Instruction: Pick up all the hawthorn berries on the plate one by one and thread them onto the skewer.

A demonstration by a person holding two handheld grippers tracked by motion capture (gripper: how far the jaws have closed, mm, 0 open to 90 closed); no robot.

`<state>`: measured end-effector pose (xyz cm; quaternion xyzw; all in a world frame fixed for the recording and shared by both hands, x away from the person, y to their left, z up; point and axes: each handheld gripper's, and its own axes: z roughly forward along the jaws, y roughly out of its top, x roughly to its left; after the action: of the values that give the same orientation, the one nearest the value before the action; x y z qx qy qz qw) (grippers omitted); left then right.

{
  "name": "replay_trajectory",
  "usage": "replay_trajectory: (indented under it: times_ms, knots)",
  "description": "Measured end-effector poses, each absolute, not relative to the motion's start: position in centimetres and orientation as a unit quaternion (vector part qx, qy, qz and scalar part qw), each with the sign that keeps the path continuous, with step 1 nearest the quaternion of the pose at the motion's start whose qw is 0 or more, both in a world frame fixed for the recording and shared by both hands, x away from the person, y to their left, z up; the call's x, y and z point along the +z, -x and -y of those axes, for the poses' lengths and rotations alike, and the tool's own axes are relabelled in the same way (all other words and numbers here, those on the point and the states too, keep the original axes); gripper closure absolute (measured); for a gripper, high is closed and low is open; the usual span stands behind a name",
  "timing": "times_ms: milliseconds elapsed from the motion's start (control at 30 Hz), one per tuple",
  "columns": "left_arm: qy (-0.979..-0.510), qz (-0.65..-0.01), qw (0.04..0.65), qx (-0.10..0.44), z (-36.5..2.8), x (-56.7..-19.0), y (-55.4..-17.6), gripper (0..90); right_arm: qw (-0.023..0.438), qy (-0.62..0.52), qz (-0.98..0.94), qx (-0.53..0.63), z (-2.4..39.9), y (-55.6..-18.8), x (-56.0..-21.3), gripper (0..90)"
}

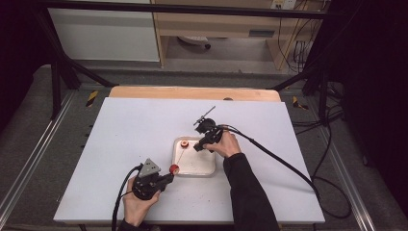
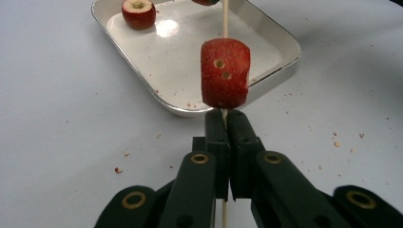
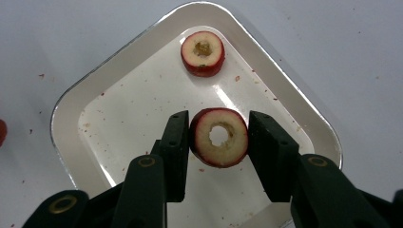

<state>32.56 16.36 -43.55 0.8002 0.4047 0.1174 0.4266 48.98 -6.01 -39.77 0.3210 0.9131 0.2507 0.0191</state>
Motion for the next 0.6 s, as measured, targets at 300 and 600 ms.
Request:
replay_trajectory:
  times_ms: [300, 600]
  knots:
    - [-0.8, -0.405, 0.427, 0.119, -16.2, -43.5, -32.4, 88.3, 0.026, -0.348, -0.891, 0.291, 7.5, -47.2, -38.3, 60.9]
    - [-0.799, -0.402, 0.43, 0.12, -15.9, -43.4, -32.3, 88.3, 0.024, -0.376, -0.856, 0.353, 9.3, -45.3, -37.7, 60.9]
